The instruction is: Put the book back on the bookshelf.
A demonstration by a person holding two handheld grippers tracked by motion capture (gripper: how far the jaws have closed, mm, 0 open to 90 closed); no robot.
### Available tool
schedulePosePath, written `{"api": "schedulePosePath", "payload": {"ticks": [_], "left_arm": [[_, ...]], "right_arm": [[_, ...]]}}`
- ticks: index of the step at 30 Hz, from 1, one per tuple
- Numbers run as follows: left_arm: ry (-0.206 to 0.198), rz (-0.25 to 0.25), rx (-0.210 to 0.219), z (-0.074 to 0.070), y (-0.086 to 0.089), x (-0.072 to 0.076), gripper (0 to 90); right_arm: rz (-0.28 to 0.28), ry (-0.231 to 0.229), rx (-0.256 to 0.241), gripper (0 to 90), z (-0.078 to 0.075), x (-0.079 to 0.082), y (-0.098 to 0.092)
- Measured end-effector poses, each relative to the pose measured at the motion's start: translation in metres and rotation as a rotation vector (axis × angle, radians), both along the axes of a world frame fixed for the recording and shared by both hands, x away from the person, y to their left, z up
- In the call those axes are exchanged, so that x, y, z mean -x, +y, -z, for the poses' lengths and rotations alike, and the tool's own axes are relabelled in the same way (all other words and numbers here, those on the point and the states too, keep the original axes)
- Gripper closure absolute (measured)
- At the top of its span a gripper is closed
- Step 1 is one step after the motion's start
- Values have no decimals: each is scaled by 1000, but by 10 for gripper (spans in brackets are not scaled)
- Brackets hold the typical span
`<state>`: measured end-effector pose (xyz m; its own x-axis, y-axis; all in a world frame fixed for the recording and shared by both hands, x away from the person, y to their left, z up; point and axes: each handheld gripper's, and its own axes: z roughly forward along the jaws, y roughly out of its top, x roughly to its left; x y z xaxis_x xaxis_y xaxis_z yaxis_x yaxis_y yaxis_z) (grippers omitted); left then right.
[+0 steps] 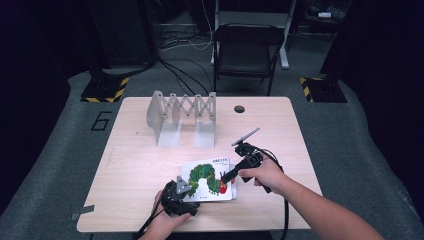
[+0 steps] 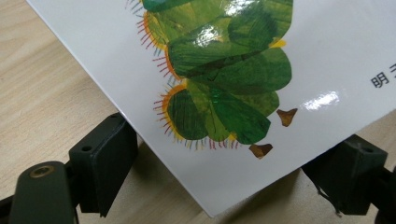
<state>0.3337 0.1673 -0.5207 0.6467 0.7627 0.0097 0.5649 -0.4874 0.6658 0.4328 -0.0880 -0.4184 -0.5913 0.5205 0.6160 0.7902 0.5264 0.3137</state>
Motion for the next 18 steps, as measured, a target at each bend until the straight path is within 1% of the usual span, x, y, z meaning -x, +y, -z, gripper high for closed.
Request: {"api": "schedulePosePath", "payload": {"ticks": [3, 4, 5, 6, 7, 9, 10, 11, 13, 14, 15, 16, 18], "left_arm": [[1, 3, 1, 0, 0, -1, 152], [2, 3, 13, 0, 0, -1, 153], [3, -1, 17, 0, 0, -2, 153], [1, -1, 20, 0, 0, -2, 156], [3, 3, 19, 0, 0, -2, 156], [-6, 3, 17, 1, -1, -2, 157], [-5, 9, 14, 0, 0, -2, 156], [-5, 13, 20, 1, 0, -2, 157], [-13, 11, 18, 1, 0, -2, 159], [-10, 9, 13, 1, 0, -3, 161], [-3, 13, 14, 0, 0, -3, 164], [-13, 12, 16, 1, 0, -4, 164], [-10, 10, 15, 1, 0, -5, 168]], "right_arm": [[-6, 15, -10, 817, -2, 0, 1], [-6, 22, -15, 828, -4, 1, 1], [-14, 17, -27, 838, -5, 1, 1], [-17, 24, -33, 846, -7, 1, 2], [-21, 16, -34, 852, -8, 2, 2], [-31, 9, -28, 858, -10, 3, 3], [-38, -4, -30, 859, -10, 3, 4], [-37, 5, -23, 859, -12, 3, 4], [-41, 7, -18, 861, -13, 4, 4], [-44, 2, -18, 862, -14, 4, 4], [-52, -21, -16, 863, -14, 4, 4], [-52, -21, -16, 863, -14, 4, 4], [-45, -33, -17, 864, -14, 5, 5]]}}
